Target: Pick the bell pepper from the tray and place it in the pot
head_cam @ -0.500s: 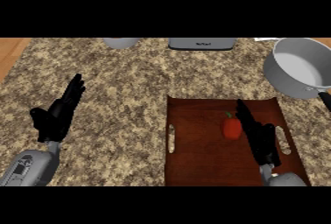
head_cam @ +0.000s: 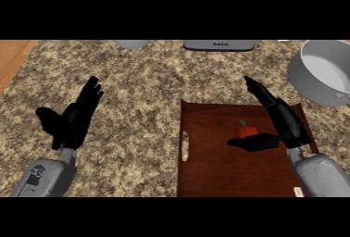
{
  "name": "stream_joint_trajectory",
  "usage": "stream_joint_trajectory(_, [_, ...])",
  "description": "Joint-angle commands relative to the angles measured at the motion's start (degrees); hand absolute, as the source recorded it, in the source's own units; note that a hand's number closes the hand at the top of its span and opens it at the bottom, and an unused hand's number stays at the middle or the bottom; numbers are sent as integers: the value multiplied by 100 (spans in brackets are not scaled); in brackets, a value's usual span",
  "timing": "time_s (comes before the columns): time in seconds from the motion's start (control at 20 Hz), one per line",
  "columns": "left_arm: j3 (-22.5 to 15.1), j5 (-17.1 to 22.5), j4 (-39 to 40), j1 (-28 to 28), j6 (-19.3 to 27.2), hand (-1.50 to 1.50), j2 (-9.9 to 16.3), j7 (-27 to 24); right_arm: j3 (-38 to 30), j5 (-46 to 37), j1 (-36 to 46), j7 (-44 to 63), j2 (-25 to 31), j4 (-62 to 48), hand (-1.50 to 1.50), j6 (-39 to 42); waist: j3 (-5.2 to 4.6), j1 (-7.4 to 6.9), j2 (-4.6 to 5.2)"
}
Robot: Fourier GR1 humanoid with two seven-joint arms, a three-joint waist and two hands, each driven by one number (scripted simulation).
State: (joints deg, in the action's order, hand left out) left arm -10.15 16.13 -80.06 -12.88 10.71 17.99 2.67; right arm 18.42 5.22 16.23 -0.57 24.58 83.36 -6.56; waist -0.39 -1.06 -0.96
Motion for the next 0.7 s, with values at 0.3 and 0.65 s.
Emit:
stream_joint_trajectory(0.3, [-65,89,-1415,534,377,0,43,1103,-570,-792,-1046,-1352,1496,1487,-150,135,39,157,41])
stream_joint_trajectory(0.65, [77,103,-1040,456,287,0,-38,922,-891,-909,-800,712,2943,2782,-150,1154,20,194,62])
